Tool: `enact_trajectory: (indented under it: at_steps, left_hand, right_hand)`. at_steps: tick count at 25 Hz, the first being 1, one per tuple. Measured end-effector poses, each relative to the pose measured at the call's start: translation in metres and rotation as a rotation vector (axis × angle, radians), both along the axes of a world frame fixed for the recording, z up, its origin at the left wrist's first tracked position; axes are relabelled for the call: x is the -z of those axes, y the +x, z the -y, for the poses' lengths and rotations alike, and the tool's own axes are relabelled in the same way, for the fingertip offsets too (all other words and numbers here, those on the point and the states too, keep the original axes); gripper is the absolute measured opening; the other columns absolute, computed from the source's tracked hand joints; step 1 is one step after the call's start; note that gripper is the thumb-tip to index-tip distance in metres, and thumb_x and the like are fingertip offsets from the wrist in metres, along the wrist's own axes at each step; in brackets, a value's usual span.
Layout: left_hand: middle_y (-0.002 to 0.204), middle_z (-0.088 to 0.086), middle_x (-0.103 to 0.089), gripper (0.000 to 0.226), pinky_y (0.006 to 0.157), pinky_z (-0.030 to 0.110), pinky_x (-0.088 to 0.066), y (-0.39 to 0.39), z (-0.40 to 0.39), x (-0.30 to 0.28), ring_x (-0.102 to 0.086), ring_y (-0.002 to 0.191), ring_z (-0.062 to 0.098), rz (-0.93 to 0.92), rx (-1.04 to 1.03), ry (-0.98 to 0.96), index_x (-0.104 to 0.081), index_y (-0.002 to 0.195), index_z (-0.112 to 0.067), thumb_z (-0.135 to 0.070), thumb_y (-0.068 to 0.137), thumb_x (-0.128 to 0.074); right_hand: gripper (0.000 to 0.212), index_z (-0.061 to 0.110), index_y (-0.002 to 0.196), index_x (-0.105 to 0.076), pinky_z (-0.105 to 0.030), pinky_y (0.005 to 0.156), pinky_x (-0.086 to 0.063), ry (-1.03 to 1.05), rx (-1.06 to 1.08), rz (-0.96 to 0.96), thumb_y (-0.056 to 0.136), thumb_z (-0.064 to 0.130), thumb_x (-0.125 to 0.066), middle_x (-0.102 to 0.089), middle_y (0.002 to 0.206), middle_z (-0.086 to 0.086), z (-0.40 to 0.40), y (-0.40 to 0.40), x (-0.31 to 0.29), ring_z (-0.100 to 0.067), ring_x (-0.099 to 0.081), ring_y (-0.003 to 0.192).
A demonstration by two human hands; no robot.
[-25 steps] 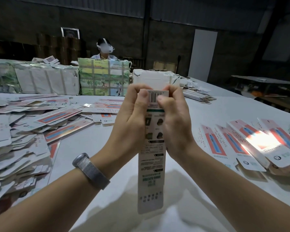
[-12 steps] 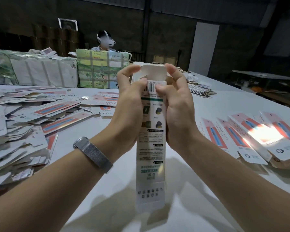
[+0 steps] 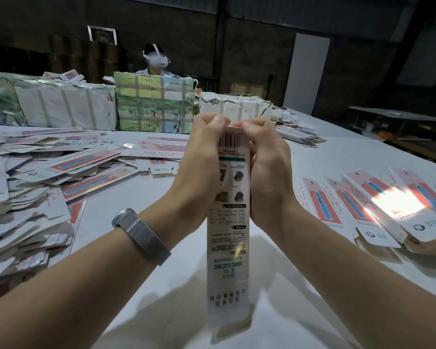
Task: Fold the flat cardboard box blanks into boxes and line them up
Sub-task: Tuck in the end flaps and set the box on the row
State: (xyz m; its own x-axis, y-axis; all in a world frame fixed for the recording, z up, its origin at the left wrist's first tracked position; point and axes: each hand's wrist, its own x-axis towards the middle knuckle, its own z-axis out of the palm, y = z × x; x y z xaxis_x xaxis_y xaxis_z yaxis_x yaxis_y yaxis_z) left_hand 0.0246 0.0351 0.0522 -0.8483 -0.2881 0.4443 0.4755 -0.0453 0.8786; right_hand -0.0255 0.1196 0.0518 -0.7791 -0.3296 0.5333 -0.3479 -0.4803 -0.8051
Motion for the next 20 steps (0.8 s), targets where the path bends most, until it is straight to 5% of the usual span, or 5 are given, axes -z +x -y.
enact_trajectory:
  at_steps: [7, 12, 15, 20]
  left_hand:
    - [0.083, -0.005, -0.068, 0.027, 0.062, 0.019, -0.052, -0.004, 0.001, 0.003, -0.067, 0.074, 0.004, -0.050, -0.099, -0.105, -0.058, 0.115, -0.017, -0.021, 0.109, -0.032]
    - [0.109, 0.004, -0.067, 0.027, 0.079, 0.025, -0.055, -0.007, 0.003, 0.005, -0.067, 0.095, 0.007, -0.085, -0.180, -0.217, -0.055, 0.128, -0.016, -0.023, 0.110, -0.036]
    - [0.126, 0.003, -0.064, 0.049, 0.093, 0.040, -0.057, -0.008, 0.004, 0.007, -0.066, 0.113, 0.018, -0.088, -0.137, -0.303, -0.031, 0.152, -0.023, -0.035, 0.106, -0.041]
    - [0.073, -0.009, -0.069, 0.043, 0.062, 0.021, -0.056, -0.005, 0.011, 0.002, -0.072, 0.070, 0.009, -0.229, 0.041, -0.331, -0.018, 0.146, -0.025, -0.019, 0.108, -0.039]
  right_hand:
    - [0.030, 0.004, 0.113, -0.068, -0.032, 0.064, -0.058, 0.107, -0.016, -0.028, 0.100, 0.011, -0.042, -0.072, 0.093, -0.018, 0.002, -0.002, 0.001, -0.024, -0.069, 0.080]
    - [0.022, 0.018, 0.093, -0.073, -0.036, 0.067, -0.058, 0.095, -0.032, 0.001, 0.091, 0.016, -0.052, -0.072, 0.087, -0.012, 0.002, -0.005, -0.004, -0.024, -0.068, 0.079]
    - [0.021, 0.025, 0.080, -0.075, -0.037, 0.061, -0.056, 0.109, -0.013, 0.024, 0.082, 0.022, -0.054, -0.067, 0.082, -0.013, -0.001, -0.007, -0.008, -0.028, -0.064, 0.075]
    - [0.022, 0.017, 0.088, -0.075, -0.034, 0.060, -0.056, 0.158, -0.068, -0.031, 0.083, 0.019, -0.054, -0.067, 0.080, -0.007, -0.010, -0.013, -0.014, -0.025, -0.063, 0.078]
